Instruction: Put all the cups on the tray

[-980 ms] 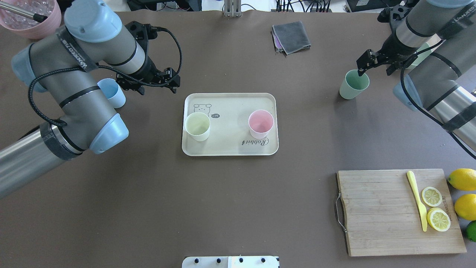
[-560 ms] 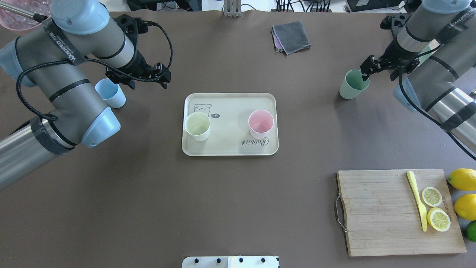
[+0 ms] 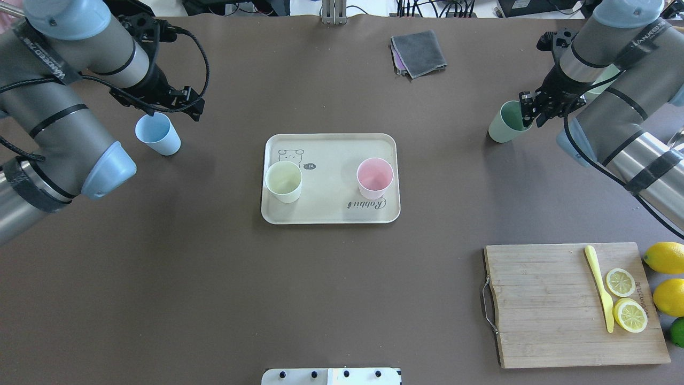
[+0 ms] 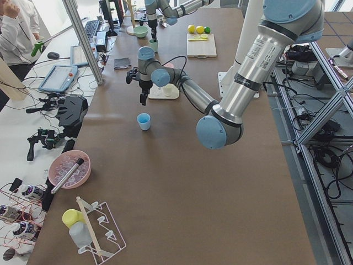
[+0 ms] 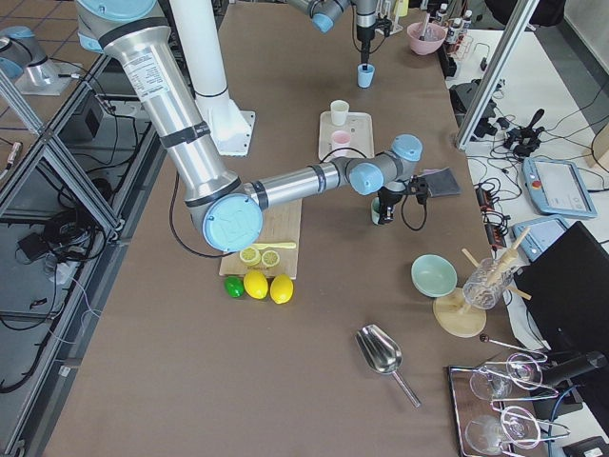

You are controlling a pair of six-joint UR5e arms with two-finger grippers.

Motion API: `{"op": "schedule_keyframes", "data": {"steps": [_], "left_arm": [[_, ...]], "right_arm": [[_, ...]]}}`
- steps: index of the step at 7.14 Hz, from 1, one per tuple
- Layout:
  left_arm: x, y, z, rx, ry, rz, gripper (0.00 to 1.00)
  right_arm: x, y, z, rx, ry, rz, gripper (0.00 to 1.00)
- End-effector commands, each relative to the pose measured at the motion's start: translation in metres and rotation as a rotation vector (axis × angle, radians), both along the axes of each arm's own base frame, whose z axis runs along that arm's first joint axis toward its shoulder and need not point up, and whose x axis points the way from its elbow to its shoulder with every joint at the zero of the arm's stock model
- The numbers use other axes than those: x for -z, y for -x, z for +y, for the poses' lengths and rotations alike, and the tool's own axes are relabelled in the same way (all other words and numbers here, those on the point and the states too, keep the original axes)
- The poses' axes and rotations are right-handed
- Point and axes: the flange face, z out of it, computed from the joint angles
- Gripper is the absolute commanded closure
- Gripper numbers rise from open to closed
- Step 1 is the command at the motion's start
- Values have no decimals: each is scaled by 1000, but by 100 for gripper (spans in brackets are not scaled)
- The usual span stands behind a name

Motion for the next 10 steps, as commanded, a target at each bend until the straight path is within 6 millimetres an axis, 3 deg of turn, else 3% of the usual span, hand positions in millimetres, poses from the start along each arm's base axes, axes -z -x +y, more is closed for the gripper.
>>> {"op": "schedule_keyframes", "data": {"steps": [1,2,3,5,6,9,10], "left_arm": [[-62,55,-7,-52,-17,-56,2],[-87,58,-7,-60,11,-75,2],[-108,51,-18,-58,20,-74,3],[-131,39,-29,-27,34,-46,15],[-129,33,-27,-29,53,-29,22],[-126,29,-23,-40,84,6,22],[-127,21,-20,-50,87,5,40]], "right_arm": [[42,11,-8,-1,16,-65,100],[74,17,-11,-24,23,-98,100],[114,43,-11,-44,39,-128,100],[178,114,13,-26,64,-167,100],[193,140,26,-21,61,-163,100],[199,164,39,-2,44,-151,100],[199,175,47,11,41,-147,100]]}}
